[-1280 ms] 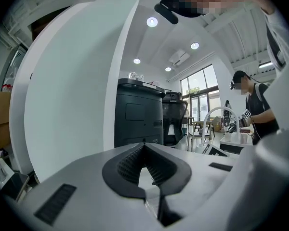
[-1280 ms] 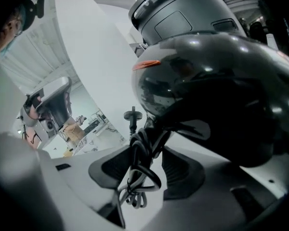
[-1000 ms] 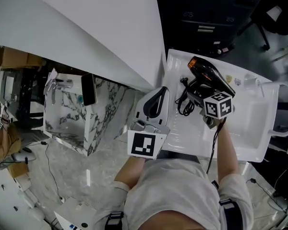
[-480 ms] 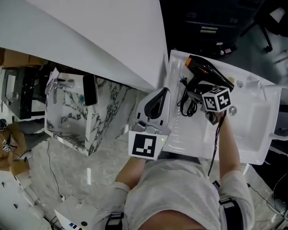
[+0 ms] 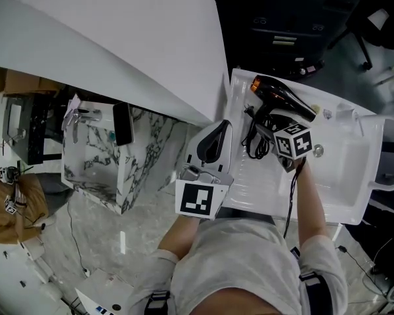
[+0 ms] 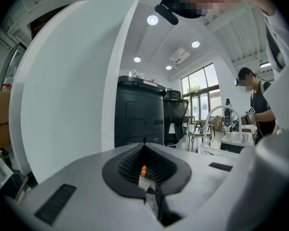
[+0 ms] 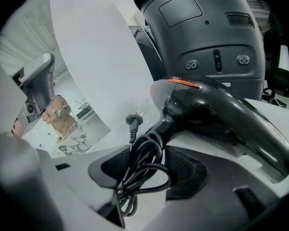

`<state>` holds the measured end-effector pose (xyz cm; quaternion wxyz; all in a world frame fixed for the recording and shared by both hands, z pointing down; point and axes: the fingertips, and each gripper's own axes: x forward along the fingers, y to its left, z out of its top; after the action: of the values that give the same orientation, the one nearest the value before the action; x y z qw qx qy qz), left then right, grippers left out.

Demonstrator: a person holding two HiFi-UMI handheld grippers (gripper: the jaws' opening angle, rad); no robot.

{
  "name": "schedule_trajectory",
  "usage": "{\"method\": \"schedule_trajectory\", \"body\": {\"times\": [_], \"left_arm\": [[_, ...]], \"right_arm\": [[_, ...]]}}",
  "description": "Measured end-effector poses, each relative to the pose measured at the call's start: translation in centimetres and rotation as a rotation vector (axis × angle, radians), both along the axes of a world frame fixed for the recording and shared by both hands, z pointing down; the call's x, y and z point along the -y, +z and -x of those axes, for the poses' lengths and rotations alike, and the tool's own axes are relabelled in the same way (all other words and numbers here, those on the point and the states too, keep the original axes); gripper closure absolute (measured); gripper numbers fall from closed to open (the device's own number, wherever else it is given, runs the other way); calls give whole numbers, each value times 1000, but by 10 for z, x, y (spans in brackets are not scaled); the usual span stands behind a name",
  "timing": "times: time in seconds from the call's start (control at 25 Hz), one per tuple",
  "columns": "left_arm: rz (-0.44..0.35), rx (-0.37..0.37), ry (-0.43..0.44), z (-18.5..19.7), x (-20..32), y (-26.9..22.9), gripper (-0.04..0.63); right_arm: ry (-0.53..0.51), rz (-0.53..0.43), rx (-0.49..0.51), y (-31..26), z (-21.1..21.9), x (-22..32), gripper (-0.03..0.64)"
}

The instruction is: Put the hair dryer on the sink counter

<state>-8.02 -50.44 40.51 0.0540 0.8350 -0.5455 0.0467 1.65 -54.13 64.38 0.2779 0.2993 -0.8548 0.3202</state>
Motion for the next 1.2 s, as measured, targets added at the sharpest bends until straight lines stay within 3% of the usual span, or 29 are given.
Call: {"method": "schedule_trajectory", "body": {"times": [0.44,0.8,0.96,1.0,1.2], "left_arm": [[-6,-5,13,-6,-12,-2,581],[-29,-21,46,-18,-29,-12,581],[-36,-28,79,-27,-38,-16,581],[-40,-31,89,-30,-40,-18,581],[-61,-37,150,-49,-54,-24,581]], "right_arm": [[89,-54,-15,-1,-20,-10,355],[204,-205,-10,-46,-48,-12,352],[234,-259,11,-73,-54,-30,573],[240,-276,14,-80,-55,-34,600],[258,-333,89,-115,-56,-64,607]]}}
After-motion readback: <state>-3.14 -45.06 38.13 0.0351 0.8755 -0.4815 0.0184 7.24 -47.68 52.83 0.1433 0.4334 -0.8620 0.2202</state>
